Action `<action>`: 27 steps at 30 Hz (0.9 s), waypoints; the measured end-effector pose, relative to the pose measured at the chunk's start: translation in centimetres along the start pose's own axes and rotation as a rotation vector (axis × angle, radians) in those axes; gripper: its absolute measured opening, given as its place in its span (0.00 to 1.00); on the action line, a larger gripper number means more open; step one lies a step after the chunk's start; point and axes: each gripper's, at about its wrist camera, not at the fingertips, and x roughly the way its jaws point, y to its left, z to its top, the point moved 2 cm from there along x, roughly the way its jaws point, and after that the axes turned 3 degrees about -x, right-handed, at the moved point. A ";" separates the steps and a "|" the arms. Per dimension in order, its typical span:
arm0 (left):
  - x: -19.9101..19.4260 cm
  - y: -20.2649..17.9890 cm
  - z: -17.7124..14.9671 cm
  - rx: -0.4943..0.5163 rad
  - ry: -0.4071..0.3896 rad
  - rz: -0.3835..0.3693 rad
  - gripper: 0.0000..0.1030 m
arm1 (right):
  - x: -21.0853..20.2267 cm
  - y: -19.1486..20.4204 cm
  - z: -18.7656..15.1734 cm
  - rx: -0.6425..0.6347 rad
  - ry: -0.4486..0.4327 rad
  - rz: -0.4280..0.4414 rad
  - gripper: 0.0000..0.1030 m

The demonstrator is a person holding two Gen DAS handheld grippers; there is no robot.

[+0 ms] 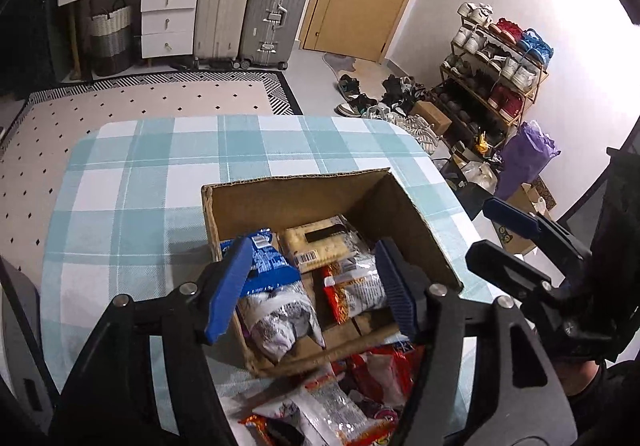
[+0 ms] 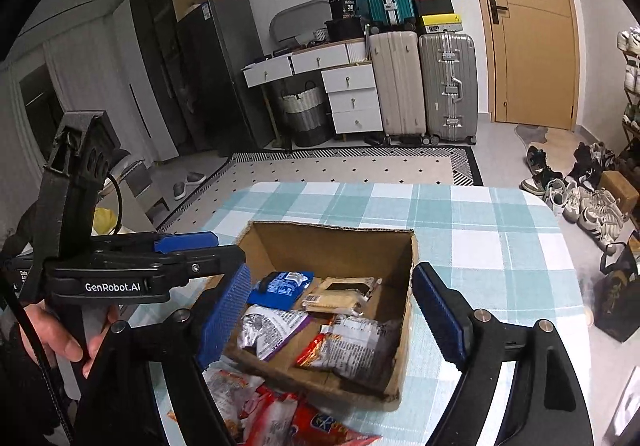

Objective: Organize snacks
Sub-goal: 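Open both grippers to drop the blue packet and cracker tray into the box, then withdraw both grippers from the box back toward the snack pile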

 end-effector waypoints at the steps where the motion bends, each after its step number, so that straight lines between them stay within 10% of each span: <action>1: -0.5 -0.2 -0.2 0.001 -0.005 0.002 0.61 | -0.5 0.2 0.0 -0.003 -0.005 0.001 0.82; 27: -13.1 -2.8 -8.6 -0.003 -0.112 0.062 0.78 | -11.1 5.8 -5.4 -0.023 -0.082 -0.003 0.89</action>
